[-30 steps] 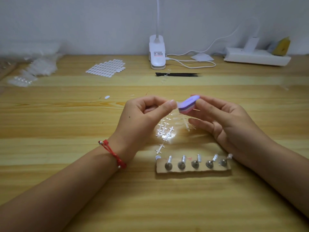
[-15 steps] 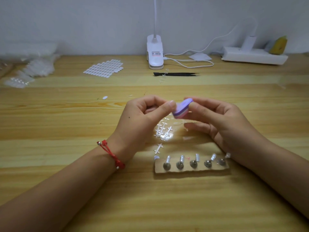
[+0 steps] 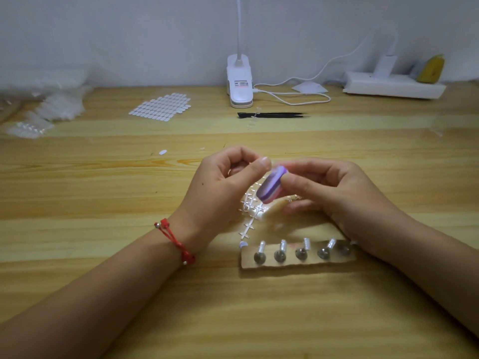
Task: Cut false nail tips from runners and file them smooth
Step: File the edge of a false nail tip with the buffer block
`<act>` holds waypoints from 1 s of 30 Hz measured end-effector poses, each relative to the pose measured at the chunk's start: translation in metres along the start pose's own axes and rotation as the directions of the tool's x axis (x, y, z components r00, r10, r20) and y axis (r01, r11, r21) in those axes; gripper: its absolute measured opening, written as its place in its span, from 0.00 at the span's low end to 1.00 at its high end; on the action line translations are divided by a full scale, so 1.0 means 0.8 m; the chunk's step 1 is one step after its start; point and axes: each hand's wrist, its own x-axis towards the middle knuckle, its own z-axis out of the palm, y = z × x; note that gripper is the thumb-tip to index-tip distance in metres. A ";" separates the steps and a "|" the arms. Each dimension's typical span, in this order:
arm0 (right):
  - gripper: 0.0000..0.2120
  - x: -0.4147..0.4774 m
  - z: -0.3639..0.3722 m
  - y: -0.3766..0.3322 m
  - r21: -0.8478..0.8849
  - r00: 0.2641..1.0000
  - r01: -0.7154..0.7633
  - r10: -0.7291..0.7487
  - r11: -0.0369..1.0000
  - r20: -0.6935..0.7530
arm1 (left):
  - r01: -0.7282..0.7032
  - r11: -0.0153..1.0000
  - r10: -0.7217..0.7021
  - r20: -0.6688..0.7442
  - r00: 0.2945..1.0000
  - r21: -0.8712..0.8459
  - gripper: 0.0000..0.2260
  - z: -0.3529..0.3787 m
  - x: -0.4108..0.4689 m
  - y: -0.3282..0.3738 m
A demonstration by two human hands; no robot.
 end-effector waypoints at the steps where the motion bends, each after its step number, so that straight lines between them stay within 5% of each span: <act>1: 0.12 0.000 0.001 0.000 -0.006 1.000 -0.001 0.001 1.000 0.001 | -0.006 1.000 0.006 0.009 1.000 0.013 0.06 0.000 0.000 0.000; 4: 0.12 0.003 -0.004 -0.001 0.139 0.998 0.004 0.006 0.990 -0.066 | -0.006 1.000 0.006 0.013 1.000 0.016 0.07 0.000 0.000 0.001; 9: 0.12 0.001 -0.003 0.000 0.016 1.000 -0.003 0.002 1.000 0.022 | -0.024 0.999 0.024 0.021 1.000 0.021 0.06 0.000 -0.001 0.001; 13: 0.11 0.004 -0.008 0.000 0.148 0.999 -0.005 0.012 0.989 -0.047 | -0.034 0.999 0.033 0.043 0.999 0.034 0.06 0.000 -0.002 0.001; 17: 0.13 0.001 -0.003 0.003 0.000 1.000 -0.010 0.010 1.000 0.028 | -0.070 0.995 0.065 0.070 0.995 0.076 0.09 0.000 -0.003 0.002; 22: 0.10 0.006 -0.010 0.003 0.149 0.999 -0.012 0.020 0.989 -0.049 | -0.059 0.995 0.051 0.098 0.994 0.085 0.09 0.002 -0.003 0.001; 27: 0.12 0.001 -0.006 0.005 -0.032 0.992 -0.011 0.015 0.999 0.125 | -0.085 0.994 0.082 0.033 0.996 0.071 0.08 0.000 -0.002 0.001; 30: 0.12 0.005 -0.011 0.003 0.084 0.998 -0.026 0.021 0.996 0.057 | -0.071 0.994 0.066 0.062 0.996 0.084 0.09 0.000 -0.003 0.002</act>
